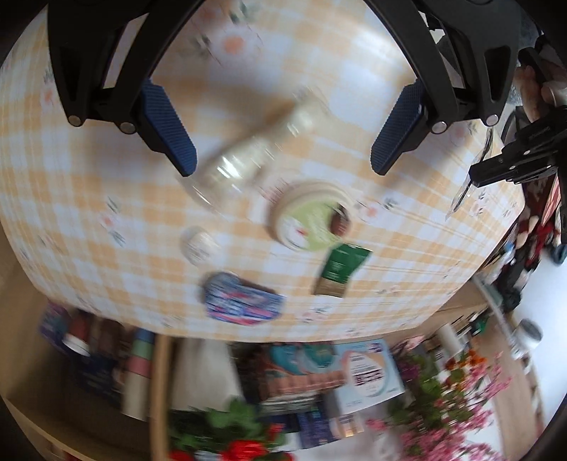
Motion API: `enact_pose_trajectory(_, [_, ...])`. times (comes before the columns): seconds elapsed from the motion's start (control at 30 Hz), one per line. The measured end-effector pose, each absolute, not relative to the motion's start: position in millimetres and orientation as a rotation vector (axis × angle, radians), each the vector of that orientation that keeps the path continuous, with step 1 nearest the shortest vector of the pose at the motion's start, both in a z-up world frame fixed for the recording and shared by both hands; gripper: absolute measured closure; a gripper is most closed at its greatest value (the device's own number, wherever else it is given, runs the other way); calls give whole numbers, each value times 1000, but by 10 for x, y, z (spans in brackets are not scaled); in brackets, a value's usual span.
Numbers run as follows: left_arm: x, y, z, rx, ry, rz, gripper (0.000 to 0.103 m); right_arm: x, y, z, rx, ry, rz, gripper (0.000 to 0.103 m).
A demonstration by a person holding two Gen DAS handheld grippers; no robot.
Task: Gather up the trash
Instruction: 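Grasp the green-lidded yogurt tub with the right gripper while the left gripper holds the fork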
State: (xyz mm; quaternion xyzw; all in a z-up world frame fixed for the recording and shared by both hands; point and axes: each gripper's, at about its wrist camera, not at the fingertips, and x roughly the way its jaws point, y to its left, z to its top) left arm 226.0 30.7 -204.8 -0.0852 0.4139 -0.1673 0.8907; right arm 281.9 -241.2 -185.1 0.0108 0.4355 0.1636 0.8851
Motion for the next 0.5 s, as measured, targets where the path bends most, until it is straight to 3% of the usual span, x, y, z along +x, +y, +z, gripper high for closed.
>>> enact_pose_trajectory(0.5, [2154, 765, -2083, -261, 845, -273, 93, 3607, -1791, -2299, -64, 1036, 319, 6])
